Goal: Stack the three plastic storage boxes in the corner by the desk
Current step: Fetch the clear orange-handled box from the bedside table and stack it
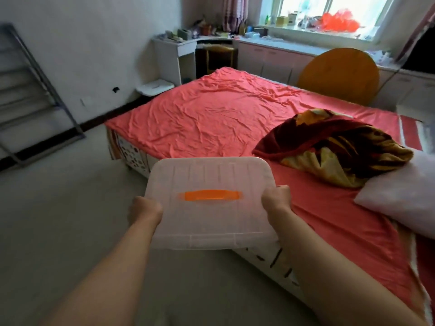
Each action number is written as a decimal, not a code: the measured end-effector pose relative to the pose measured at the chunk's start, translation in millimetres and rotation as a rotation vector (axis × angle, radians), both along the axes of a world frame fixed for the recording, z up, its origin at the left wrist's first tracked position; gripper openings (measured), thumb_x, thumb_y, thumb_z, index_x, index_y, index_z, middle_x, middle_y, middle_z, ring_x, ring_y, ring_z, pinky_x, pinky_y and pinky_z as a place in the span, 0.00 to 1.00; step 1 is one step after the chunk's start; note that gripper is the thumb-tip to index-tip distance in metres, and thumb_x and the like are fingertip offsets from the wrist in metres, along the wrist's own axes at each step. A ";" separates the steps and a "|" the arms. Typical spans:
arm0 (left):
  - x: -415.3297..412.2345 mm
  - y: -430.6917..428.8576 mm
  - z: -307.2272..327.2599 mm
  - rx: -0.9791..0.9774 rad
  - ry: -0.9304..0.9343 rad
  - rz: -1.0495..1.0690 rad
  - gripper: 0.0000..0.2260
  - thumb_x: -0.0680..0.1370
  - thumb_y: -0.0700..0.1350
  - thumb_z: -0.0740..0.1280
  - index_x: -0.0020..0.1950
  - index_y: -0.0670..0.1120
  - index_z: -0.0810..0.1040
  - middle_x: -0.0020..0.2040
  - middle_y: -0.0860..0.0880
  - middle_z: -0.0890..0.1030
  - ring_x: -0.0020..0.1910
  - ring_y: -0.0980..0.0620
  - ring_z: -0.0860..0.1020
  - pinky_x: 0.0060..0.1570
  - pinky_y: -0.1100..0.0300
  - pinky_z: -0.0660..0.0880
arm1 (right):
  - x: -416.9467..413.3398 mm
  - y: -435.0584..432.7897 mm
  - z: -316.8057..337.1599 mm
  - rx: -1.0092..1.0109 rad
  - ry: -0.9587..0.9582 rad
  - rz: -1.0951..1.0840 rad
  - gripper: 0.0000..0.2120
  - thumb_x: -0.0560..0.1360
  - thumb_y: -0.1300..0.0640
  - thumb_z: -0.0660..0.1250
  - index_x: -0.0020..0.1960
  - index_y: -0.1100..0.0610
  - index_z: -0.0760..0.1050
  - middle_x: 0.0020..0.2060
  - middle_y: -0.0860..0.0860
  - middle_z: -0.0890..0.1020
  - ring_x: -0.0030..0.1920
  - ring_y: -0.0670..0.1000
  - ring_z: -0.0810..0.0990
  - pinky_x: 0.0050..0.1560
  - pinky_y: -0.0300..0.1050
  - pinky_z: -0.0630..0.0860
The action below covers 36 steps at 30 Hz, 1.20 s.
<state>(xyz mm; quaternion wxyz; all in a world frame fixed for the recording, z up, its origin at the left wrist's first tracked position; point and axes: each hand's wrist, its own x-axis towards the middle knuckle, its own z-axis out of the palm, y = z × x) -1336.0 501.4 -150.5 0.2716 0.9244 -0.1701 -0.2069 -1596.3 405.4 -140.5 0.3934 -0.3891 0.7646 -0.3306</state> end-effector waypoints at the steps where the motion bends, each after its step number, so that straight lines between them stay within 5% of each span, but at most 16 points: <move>1: 13.9 2.2 -0.3 -0.002 0.003 0.024 0.19 0.78 0.41 0.59 0.65 0.30 0.72 0.66 0.31 0.74 0.65 0.32 0.73 0.62 0.46 0.71 | 15.7 -3.6 1.1 -0.003 0.002 0.018 0.20 0.73 0.60 0.58 0.63 0.65 0.69 0.55 0.60 0.76 0.54 0.58 0.75 0.58 0.52 0.74; 6: 108.4 11.4 1.3 -0.044 0.003 0.150 0.19 0.78 0.41 0.59 0.62 0.29 0.74 0.63 0.30 0.76 0.63 0.32 0.76 0.58 0.45 0.74 | 121.8 -25.7 4.8 -0.011 0.036 0.146 0.19 0.71 0.57 0.60 0.61 0.63 0.70 0.58 0.62 0.78 0.59 0.64 0.77 0.59 0.57 0.76; 15: 273.9 12.3 16.3 -0.068 -0.019 0.253 0.19 0.79 0.43 0.59 0.61 0.28 0.74 0.63 0.30 0.76 0.62 0.33 0.76 0.57 0.46 0.74 | 297.4 -49.7 17.4 -0.013 -0.001 0.274 0.14 0.73 0.62 0.57 0.56 0.64 0.72 0.51 0.60 0.78 0.48 0.60 0.78 0.46 0.52 0.75; 20: 356.7 4.2 23.9 -0.093 -0.036 0.279 0.19 0.78 0.43 0.59 0.61 0.29 0.74 0.62 0.29 0.76 0.61 0.32 0.76 0.57 0.45 0.76 | 382.0 -64.6 20.8 -0.018 -0.036 0.326 0.16 0.74 0.63 0.57 0.59 0.65 0.73 0.52 0.61 0.78 0.52 0.62 0.78 0.53 0.55 0.76; 23: 397.7 -0.1 21.4 -0.085 -0.019 0.296 0.19 0.77 0.42 0.60 0.61 0.29 0.74 0.61 0.29 0.76 0.60 0.31 0.77 0.57 0.44 0.76 | 425.3 -75.7 23.0 0.004 -0.011 0.367 0.06 0.74 0.62 0.58 0.47 0.61 0.72 0.50 0.60 0.76 0.50 0.61 0.77 0.53 0.53 0.75; 27: 454.8 -15.4 14.2 -0.082 -0.004 0.344 0.18 0.76 0.40 0.60 0.61 0.29 0.74 0.61 0.29 0.77 0.60 0.31 0.77 0.57 0.44 0.76 | 494.1 -106.4 19.1 0.006 -0.046 0.443 0.11 0.74 0.60 0.59 0.34 0.52 0.61 0.41 0.55 0.72 0.46 0.55 0.72 0.52 0.51 0.74; 29: 476.2 -24.7 12.6 -0.072 -0.001 0.356 0.18 0.76 0.39 0.60 0.61 0.29 0.74 0.62 0.29 0.76 0.61 0.31 0.76 0.57 0.45 0.75 | 521.9 -118.4 15.9 0.014 -0.087 0.416 0.04 0.71 0.58 0.57 0.38 0.57 0.68 0.38 0.55 0.71 0.45 0.57 0.72 0.47 0.52 0.72; 32: 511.2 -45.1 9.6 -0.062 -0.003 0.385 0.17 0.76 0.38 0.60 0.61 0.29 0.74 0.62 0.29 0.76 0.61 0.31 0.76 0.57 0.46 0.75 | 563.3 -145.4 9.5 0.001 -0.040 0.442 0.14 0.72 0.63 0.57 0.56 0.65 0.73 0.44 0.58 0.74 0.45 0.58 0.74 0.44 0.50 0.72; 36: 563.4 -85.5 7.6 -0.077 -0.002 0.428 0.17 0.77 0.39 0.61 0.61 0.29 0.74 0.61 0.30 0.77 0.61 0.33 0.77 0.57 0.46 0.75 | 621.7 -197.6 8.9 -0.005 -0.043 0.488 0.17 0.72 0.66 0.57 0.60 0.67 0.73 0.46 0.58 0.74 0.47 0.57 0.74 0.45 0.48 0.72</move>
